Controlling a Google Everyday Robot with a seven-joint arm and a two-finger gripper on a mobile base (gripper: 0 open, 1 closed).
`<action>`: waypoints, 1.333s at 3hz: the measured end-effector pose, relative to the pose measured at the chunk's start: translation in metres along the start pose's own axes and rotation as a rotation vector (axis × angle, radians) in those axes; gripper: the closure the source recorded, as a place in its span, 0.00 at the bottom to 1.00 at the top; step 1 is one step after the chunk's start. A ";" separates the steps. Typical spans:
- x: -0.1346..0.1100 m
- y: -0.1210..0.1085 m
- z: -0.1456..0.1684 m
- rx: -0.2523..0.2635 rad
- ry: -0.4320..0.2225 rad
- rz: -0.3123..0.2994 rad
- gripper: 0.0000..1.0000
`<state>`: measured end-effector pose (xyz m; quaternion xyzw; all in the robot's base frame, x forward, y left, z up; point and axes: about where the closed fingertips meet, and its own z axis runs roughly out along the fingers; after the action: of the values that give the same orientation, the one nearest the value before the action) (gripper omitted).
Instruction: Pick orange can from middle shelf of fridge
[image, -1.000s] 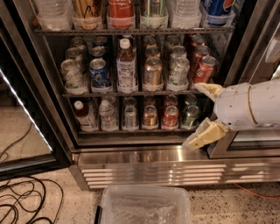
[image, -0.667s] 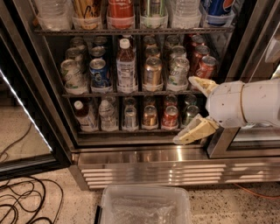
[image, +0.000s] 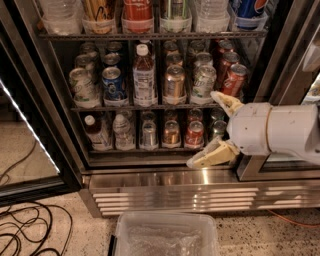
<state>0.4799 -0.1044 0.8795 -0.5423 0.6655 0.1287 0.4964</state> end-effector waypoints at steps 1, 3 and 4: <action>0.012 0.029 0.012 0.113 -0.047 0.043 0.00; 0.065 0.033 0.013 0.396 -0.109 0.212 0.00; 0.087 0.039 0.022 0.478 -0.139 0.307 0.00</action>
Offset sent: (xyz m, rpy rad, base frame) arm -0.0332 0.0864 -0.0306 0.3276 -0.2166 -0.2777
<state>0.4656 -0.1255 0.7855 -0.2928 0.7156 0.0785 0.6294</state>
